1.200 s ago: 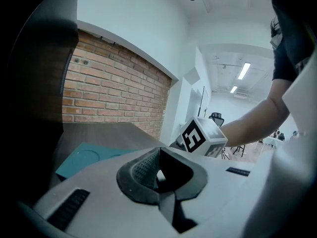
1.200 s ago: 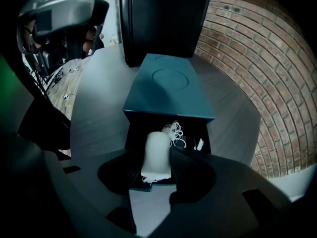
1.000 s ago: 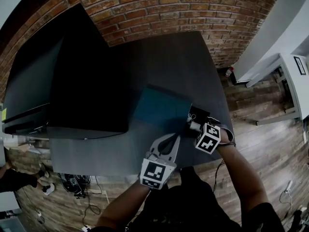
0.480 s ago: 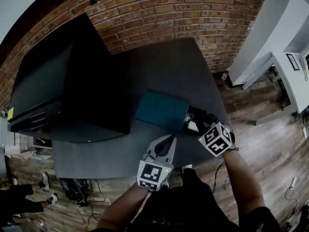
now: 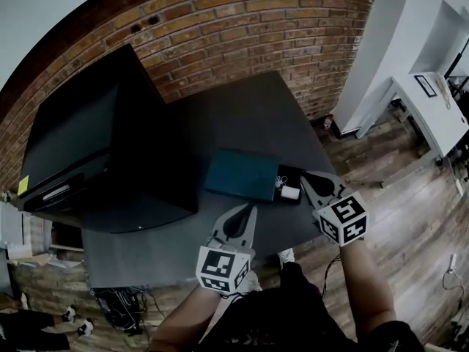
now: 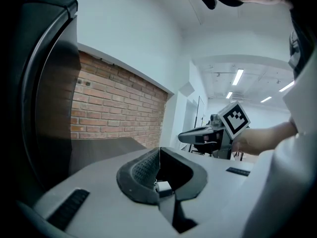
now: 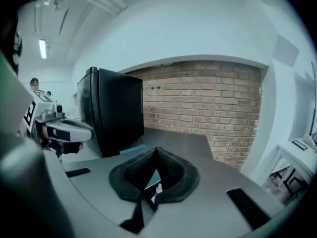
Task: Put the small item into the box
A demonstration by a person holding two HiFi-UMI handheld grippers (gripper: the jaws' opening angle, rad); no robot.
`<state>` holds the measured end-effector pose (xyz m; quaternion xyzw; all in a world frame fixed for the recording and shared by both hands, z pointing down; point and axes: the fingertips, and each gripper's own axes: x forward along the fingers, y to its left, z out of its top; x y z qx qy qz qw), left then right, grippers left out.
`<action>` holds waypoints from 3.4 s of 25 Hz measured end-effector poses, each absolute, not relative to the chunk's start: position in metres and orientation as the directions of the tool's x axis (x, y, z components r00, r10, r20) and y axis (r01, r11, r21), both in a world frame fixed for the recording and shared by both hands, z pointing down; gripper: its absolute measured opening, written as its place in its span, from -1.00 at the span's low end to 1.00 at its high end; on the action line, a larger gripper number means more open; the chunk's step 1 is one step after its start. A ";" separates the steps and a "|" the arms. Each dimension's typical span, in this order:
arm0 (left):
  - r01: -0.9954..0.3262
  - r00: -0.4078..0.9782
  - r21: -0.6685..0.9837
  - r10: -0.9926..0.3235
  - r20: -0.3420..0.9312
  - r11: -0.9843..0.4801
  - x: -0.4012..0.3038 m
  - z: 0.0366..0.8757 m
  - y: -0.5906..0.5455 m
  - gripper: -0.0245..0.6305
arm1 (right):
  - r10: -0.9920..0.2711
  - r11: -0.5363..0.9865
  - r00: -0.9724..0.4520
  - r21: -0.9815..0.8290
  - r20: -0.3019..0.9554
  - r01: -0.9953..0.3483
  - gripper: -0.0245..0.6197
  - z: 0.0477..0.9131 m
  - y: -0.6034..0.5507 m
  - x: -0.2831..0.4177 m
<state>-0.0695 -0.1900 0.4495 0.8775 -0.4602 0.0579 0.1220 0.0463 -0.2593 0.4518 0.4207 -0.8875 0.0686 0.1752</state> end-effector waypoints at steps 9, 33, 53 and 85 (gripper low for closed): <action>-0.780 0.625 0.176 -0.766 0.153 -0.601 -0.087 0.408 -0.167 -0.82 | -0.808 0.555 -0.542 -0.008 0.232 -0.832 -0.86 0.397 -0.204 0.041; -0.763 0.646 0.191 -0.737 0.199 -0.617 -0.070 0.428 -0.122 -0.82 | -0.808 0.552 -0.537 -0.005 0.242 -0.834 -0.87 0.398 -0.129 0.042; -0.824 0.566 0.164 -0.789 0.238 -0.542 0.000 0.422 -0.062 -0.82 | -0.744 0.642 -0.640 -0.062 0.190 -0.765 -0.87 0.395 -0.068 0.090; -0.852 0.524 0.136 -0.814 0.253 -0.506 0.024 0.420 -0.052 -0.82 | -0.699 0.688 -0.692 -0.096 0.179 -0.719 -0.87 0.407 -0.062 0.111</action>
